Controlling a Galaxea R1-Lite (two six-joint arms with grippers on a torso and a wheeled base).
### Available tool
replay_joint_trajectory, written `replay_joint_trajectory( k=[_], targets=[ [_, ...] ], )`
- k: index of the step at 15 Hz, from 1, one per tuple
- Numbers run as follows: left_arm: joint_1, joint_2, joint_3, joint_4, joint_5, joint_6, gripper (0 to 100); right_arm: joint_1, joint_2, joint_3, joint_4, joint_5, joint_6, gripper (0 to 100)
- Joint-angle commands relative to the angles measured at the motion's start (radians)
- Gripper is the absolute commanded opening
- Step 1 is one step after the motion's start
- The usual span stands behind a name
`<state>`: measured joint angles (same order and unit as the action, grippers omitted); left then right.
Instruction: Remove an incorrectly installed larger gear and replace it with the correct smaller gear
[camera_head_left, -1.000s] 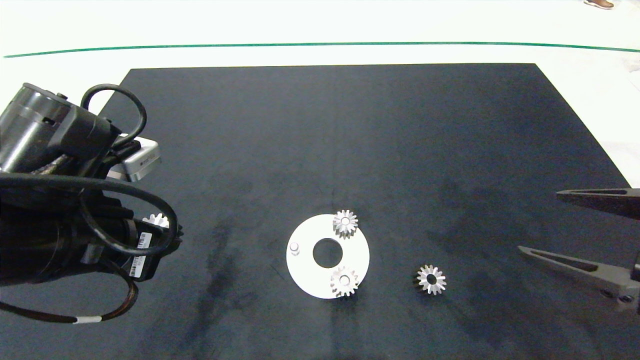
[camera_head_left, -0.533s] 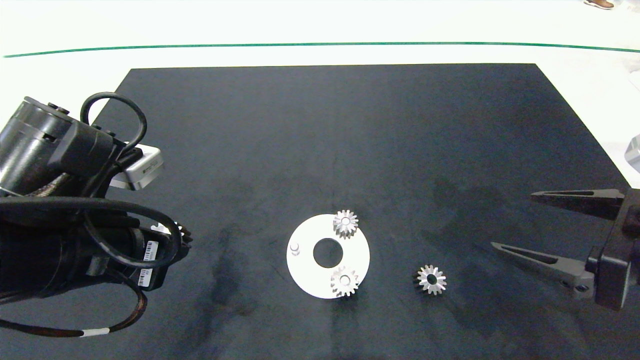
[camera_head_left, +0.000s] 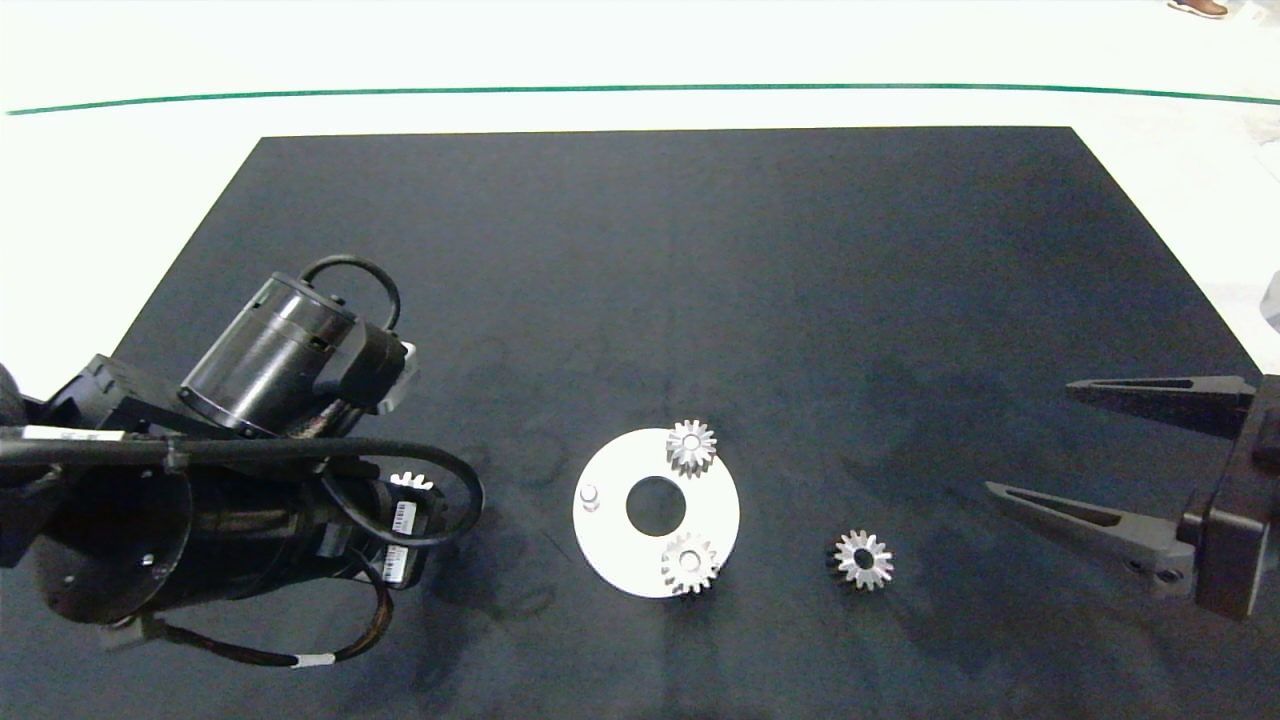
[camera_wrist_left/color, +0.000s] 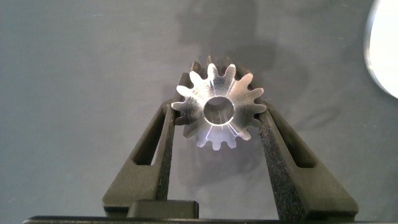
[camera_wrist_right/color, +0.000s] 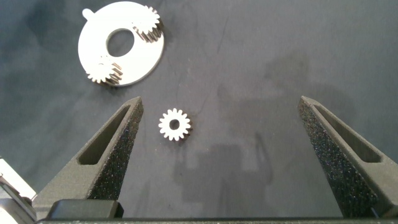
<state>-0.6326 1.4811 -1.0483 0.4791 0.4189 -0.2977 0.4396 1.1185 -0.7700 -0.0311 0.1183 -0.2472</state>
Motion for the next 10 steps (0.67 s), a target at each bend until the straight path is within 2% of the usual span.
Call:
replay_joint_trajectory(
  k=[1,3,8,9,10],
  targets=[
    [-0.018,0.07,0.027,-0.027,0.004,-0.021,28,0.001,-0.037,-0.002,-0.001,0.001,-0.001,100],
    [-0.026,0.093,0.03,-0.047,0.004,-0.046,28,0.001,-0.036,0.0,-0.001,0.0,-0.003,100],
    [-0.032,0.09,0.044,-0.051,0.006,-0.046,28,0.014,-0.042,0.0,0.0,0.0,-0.003,100],
    [-0.033,0.084,0.044,-0.05,0.006,-0.046,100,0.016,-0.042,0.0,0.0,0.0,-0.003,100],
    [-0.039,0.079,0.045,-0.05,0.008,-0.046,100,0.018,-0.045,0.0,0.002,0.0,-0.003,100]
  ],
)
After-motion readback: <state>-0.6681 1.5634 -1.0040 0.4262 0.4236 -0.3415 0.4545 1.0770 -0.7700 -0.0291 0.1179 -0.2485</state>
